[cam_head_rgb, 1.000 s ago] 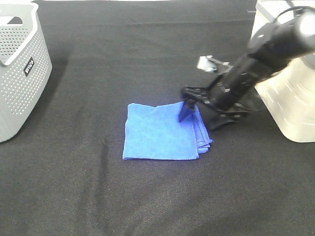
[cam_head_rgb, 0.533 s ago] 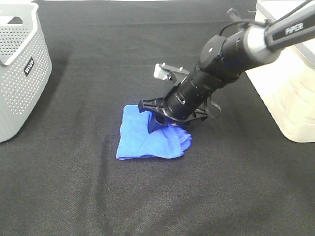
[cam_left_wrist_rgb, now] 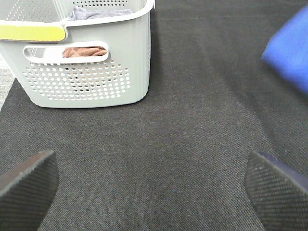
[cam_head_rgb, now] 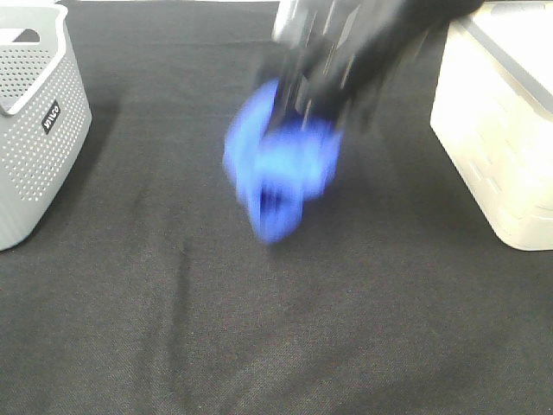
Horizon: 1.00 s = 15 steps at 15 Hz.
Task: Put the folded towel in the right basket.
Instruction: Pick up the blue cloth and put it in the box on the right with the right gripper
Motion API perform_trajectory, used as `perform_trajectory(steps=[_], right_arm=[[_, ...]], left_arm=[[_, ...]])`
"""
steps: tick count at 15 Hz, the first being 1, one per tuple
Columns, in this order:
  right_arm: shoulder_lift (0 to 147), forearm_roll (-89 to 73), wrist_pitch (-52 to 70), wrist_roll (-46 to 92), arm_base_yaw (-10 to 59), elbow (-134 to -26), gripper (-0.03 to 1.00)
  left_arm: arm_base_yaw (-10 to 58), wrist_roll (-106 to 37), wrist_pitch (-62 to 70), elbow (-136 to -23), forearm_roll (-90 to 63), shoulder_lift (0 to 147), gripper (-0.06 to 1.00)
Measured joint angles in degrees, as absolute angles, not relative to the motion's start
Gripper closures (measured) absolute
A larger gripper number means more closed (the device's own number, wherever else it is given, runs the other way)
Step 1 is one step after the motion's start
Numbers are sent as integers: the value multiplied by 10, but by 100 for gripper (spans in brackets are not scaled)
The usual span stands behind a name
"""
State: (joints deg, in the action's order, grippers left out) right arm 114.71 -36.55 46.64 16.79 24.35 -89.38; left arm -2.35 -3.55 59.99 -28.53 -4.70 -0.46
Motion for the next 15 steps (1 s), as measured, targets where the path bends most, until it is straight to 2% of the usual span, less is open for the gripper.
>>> perform_trajectory(steps=[5,6,9,11,13,15], right_arm=[[1063,-350,598,126,62,-1156,73],[1063,-350,598,126,62,-1156,73],[1060,-268,667,113,-84,-1224,73],[1061,-184,682,99,-136,-1225,73],[1066,-123,685,93,-169,-1226,73],[1082,-109,697,93,-171,-1226,73]], left_arm=[[-23,-36,600,-285,-47,-5,-3],[-23,-36,600,-285,-47,-5,-3],[-23,-36,600,-285,-47,-5,-3],[-23,-36,600,-285,-47,-5,-3],[-23,-36,600,-285,-47,-5,-3],[-23,-36,600,-285,-47,-5,-3]])
